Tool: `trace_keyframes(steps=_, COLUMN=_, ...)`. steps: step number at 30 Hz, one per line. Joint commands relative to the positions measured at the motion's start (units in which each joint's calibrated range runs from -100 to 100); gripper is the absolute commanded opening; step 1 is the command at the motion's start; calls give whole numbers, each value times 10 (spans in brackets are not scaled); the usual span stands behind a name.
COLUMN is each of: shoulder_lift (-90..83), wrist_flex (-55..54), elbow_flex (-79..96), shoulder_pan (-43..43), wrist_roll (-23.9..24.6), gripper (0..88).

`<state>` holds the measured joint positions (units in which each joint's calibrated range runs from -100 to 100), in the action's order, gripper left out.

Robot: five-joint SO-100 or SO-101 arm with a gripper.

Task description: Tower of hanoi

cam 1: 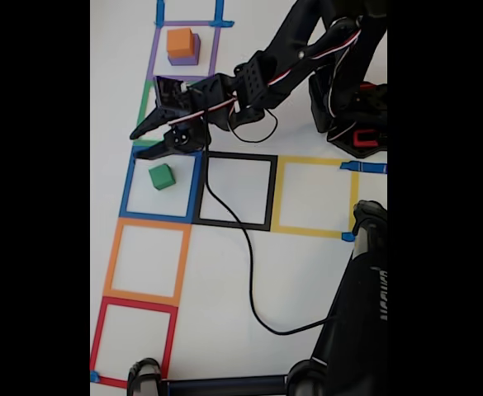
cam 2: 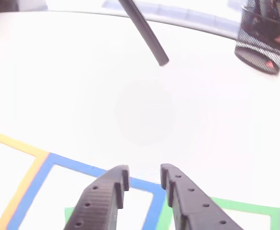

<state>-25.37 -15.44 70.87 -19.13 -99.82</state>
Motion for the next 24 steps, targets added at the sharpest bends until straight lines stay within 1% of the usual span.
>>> trace_keyframes(steps=1, shoulder_lift=-168, wrist_flex=265, elbow_flex=-33, shoulder_pan=57, wrist_roll=-2, gripper=2)
trace_keyframes(steps=6, shoulder_lift=-291, wrist_flex=550, elbow_flex=-117, shoulder_pan=97, wrist_roll=-2, gripper=2)
trace_keyframes(steps=10, shoulder_lift=-347, wrist_flex=742, elbow_flex=-229, shoulder_pan=120, wrist_roll=-2, gripper=2)
trace_keyframes(steps=12, shoulder_lift=-358, wrist_flex=820, elbow_flex=-290, shoulder_pan=141, wrist_roll=-2, gripper=2)
trace_keyframes(steps=18, shoulder_lift=-365, wrist_flex=975, elbow_flex=-453, shoulder_pan=245, wrist_roll=-2, gripper=7)
trace_keyframes(steps=20, shoulder_lift=-365, wrist_flex=1008, elbow_flex=-486, shoulder_pan=275, wrist_roll=-2, gripper=12)
trace_keyframes(steps=24, shoulder_lift=-383, wrist_flex=1025, elbow_flex=-481, shoulder_pan=330, wrist_roll=-2, gripper=42)
